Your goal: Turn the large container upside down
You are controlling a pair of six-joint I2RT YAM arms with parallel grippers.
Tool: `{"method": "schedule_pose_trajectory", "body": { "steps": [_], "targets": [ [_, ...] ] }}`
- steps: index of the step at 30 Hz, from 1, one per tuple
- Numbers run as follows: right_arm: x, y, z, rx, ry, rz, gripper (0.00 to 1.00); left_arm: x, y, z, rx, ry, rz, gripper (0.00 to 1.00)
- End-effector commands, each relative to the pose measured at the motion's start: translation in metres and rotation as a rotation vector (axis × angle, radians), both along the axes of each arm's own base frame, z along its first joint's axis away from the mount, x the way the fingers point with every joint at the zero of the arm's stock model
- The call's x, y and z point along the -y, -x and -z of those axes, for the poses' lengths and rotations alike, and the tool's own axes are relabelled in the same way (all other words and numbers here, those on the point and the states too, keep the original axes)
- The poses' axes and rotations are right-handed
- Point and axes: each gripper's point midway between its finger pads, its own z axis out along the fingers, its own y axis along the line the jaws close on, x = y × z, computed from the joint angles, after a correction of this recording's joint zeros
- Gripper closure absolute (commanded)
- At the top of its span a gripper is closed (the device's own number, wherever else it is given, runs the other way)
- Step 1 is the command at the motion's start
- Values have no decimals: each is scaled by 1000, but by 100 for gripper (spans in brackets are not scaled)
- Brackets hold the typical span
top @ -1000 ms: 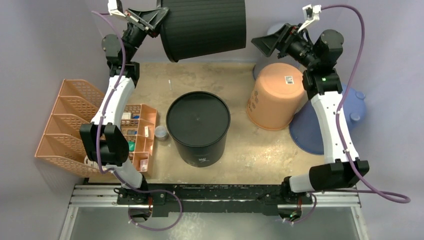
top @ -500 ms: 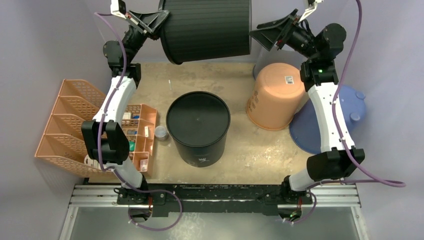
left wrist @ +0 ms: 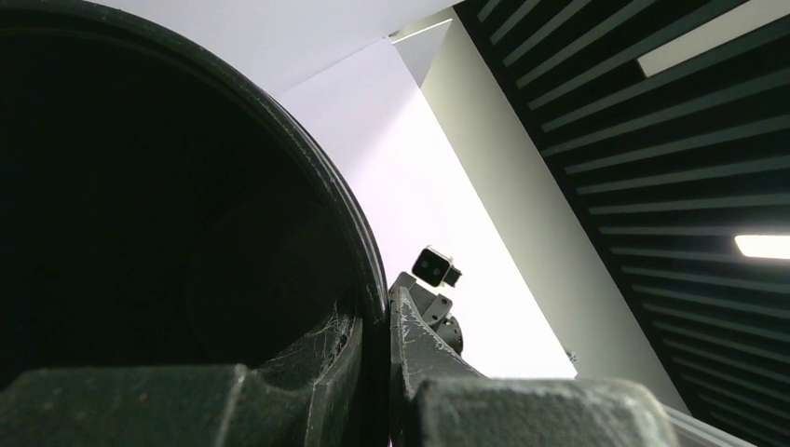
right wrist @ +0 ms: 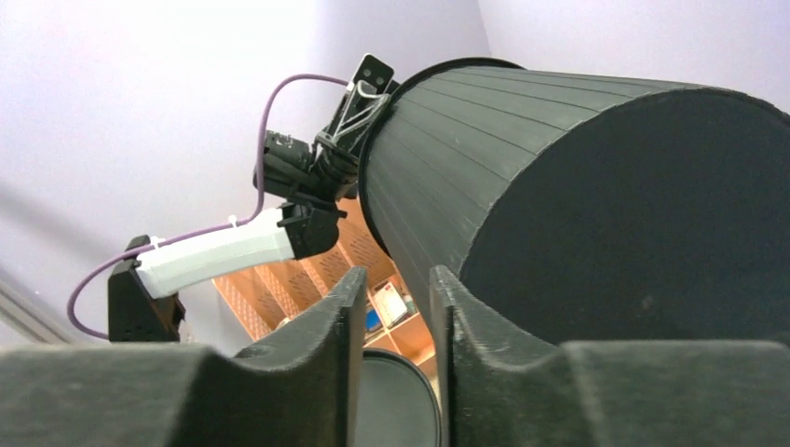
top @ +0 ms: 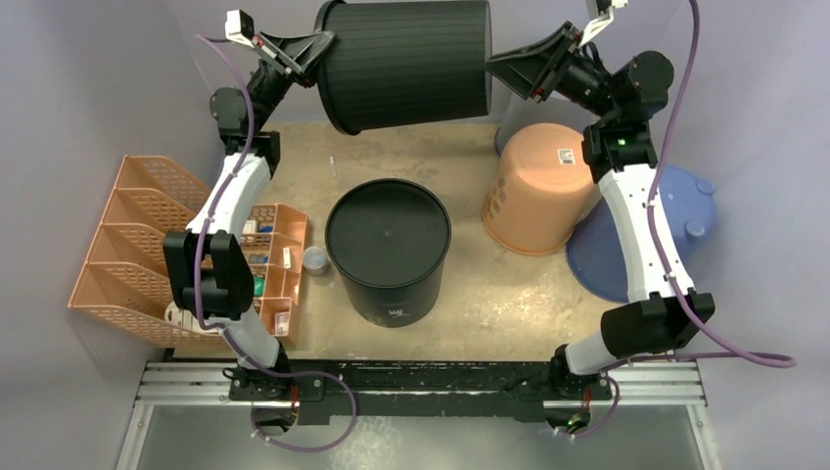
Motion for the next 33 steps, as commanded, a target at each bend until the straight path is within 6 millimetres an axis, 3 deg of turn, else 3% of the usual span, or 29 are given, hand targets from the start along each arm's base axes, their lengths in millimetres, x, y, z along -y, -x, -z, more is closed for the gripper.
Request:
{"method": "schedule_pose_trajectory", "body": {
  "steps": [1,10,13,16,19,29,33],
  "targets": [
    [0,-5,1,0,-3,17,68,-11,21,-19,95,108,20,100],
    [-1,-38,48,-112,43,86,72,-15,5,34,31,195,96,100],
    [1,-52,63,-152,81,151,71,-22,-8,65,-9,259,123,100],
    [3,-59,80,-199,109,187,62,-29,-17,98,-12,340,194,100],
    [6,-61,91,-226,121,207,58,-27,-40,137,-94,332,183,100],
    [11,-82,116,-287,160,264,52,-22,-74,198,-224,348,175,100],
    [18,-102,143,-365,196,332,51,-16,-83,219,-271,366,178,100]
  ]
}}
